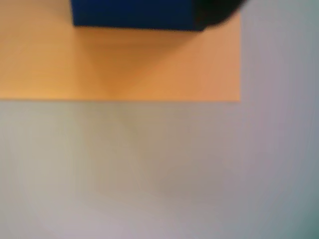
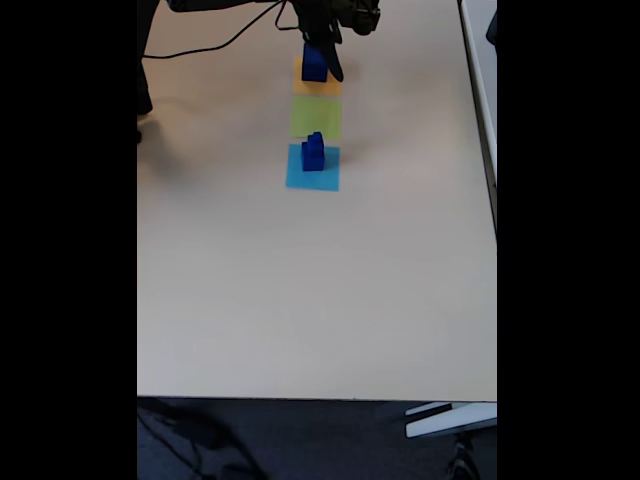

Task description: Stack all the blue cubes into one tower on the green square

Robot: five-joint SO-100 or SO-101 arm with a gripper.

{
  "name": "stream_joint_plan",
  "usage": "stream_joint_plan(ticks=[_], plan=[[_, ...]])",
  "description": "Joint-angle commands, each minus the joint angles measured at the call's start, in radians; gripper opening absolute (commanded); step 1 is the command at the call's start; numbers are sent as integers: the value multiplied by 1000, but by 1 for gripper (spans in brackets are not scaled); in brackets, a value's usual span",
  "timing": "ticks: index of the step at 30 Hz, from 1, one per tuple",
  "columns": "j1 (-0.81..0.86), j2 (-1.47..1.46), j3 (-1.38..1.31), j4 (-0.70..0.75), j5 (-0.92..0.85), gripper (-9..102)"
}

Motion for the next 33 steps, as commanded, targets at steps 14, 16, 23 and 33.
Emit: stream_joint_plan(ticks=[14, 16, 23, 33], plan=[[-72, -101, -199, -41, 61, 51], [-80, -110, -196, -40, 72, 51], [-86, -84, -97, -32, 86, 51], [-89, -44, 31, -34, 101, 51]])
